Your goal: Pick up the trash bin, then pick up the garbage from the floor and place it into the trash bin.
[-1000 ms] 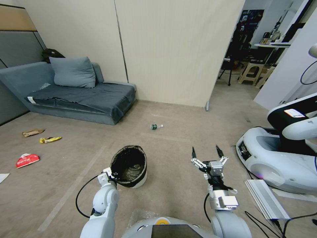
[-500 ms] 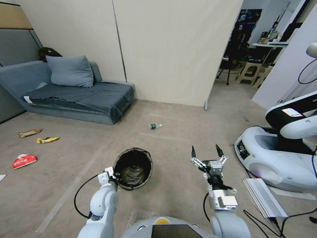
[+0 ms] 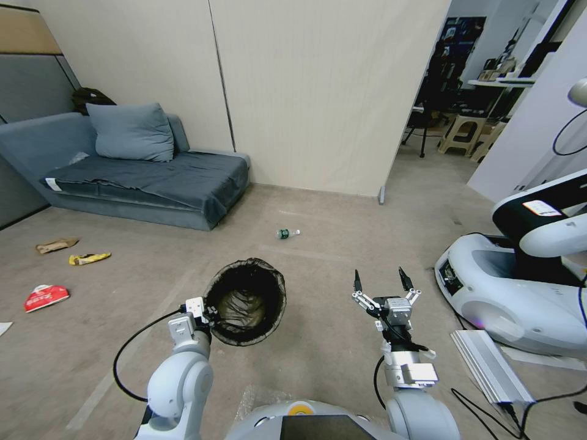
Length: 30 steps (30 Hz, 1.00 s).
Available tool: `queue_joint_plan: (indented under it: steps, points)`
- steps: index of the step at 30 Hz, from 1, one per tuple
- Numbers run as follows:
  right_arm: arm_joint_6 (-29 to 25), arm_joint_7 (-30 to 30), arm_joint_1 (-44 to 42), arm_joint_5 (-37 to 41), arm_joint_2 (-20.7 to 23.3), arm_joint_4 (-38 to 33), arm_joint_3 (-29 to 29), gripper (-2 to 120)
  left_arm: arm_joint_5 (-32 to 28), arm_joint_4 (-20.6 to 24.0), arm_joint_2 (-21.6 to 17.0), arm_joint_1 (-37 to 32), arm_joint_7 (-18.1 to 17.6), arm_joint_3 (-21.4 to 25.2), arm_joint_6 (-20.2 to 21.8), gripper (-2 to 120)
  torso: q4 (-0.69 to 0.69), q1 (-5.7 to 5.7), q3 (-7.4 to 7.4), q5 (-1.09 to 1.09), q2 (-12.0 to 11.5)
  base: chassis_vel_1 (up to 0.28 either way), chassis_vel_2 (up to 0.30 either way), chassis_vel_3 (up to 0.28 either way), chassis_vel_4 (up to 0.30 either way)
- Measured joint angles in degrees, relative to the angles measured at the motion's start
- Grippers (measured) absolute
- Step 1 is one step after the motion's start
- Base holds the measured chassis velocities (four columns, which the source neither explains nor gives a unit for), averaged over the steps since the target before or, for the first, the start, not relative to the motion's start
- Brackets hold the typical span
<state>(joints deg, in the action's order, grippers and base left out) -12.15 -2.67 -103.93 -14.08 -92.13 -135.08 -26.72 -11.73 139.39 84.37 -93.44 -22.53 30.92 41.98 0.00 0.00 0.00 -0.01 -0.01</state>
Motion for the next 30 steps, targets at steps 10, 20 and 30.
queue_joint_plan:
  steps: [10, 20, 30]
  points:
    - [-1.41, -0.04, 0.02, -0.12, 0.00, 0.51, -0.05, 100, 4.17, 3.70, -1.13, -1.99, 0.08, -0.10, -1.51, 0, 0.00, 0.00, 0.00, 0.01, 0.00, 0.000, 0.000, 0.000, 0.000]
    - [-1.53, 0.24, -0.11, -0.02, 0.00, 0.55, -0.08, 100, 5.47, 3.82, -1.32, -1.99, -1.04, 0.05, -2.66, 0, -0.01, 0.00, 0.00, 0.01, 0.00, 0.000, 0.000, 0.000, 0.000]
    - [-1.68, 1.39, -0.54, 0.73, 0.00, 0.55, -0.26, 100, 5.65, 3.99, -1.14, -2.03, -1.15, 0.13, -2.81, 0, -0.01, -0.01, -0.01, 0.00, 0.01, -0.020, 0.019, 0.019, -0.018]
